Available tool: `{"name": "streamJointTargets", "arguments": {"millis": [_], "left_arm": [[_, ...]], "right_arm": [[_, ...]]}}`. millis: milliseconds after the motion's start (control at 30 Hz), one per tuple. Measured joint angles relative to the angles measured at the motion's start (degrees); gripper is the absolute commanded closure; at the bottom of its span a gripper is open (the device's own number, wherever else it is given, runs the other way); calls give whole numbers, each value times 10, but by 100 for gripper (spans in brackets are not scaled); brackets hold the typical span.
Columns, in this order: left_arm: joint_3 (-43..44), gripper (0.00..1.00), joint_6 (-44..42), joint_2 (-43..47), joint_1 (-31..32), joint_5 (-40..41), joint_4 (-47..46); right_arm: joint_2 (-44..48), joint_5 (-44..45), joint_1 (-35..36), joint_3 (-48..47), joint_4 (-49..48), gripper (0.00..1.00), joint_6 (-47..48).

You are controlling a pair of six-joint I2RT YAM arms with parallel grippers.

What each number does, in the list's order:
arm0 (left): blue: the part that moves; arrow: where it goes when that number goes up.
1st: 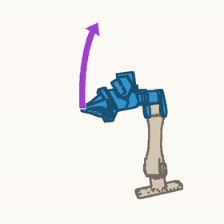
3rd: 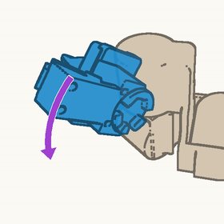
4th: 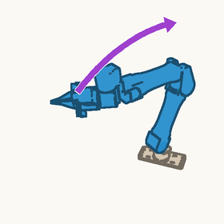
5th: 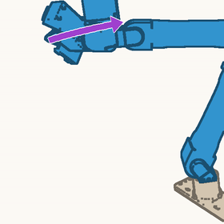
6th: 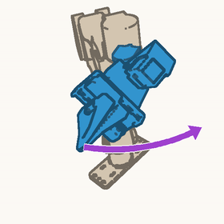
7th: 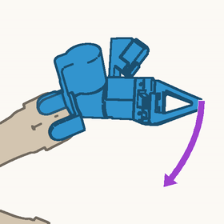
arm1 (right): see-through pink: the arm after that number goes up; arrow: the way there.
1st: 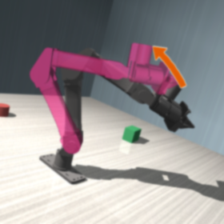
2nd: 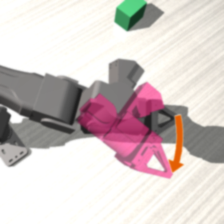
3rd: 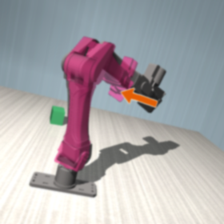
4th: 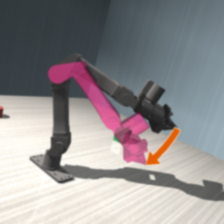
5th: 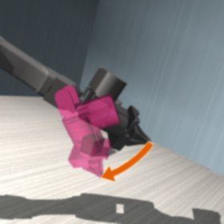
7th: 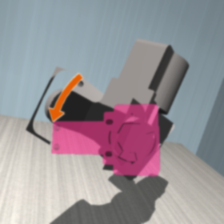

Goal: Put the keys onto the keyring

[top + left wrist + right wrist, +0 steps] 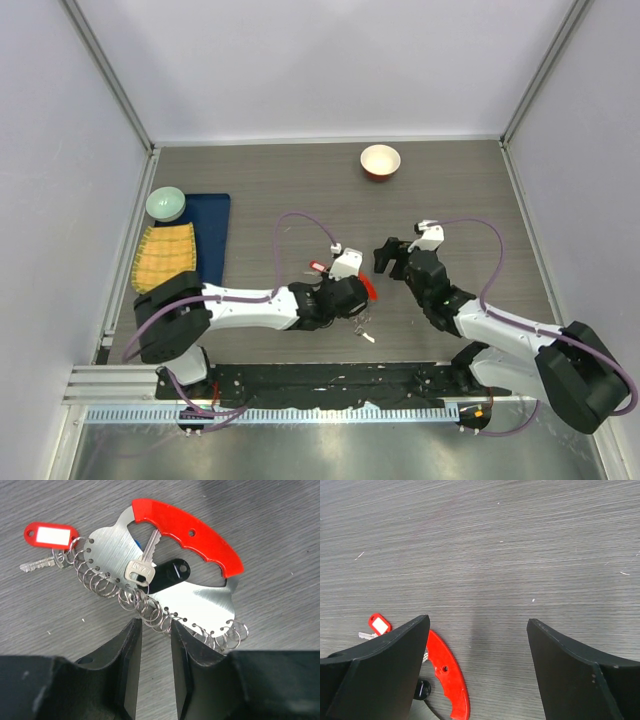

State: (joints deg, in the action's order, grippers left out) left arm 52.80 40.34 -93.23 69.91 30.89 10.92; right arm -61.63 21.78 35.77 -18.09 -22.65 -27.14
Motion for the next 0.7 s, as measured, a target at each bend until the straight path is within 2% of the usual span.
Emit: {"name": "streamJointTargets", "arguments": {"millis": [700], "left_arm": [[40, 72, -43, -69, -7, 34, 3]], "right_arm": [[-32, -5, 0, 0, -5, 16, 3]]}}
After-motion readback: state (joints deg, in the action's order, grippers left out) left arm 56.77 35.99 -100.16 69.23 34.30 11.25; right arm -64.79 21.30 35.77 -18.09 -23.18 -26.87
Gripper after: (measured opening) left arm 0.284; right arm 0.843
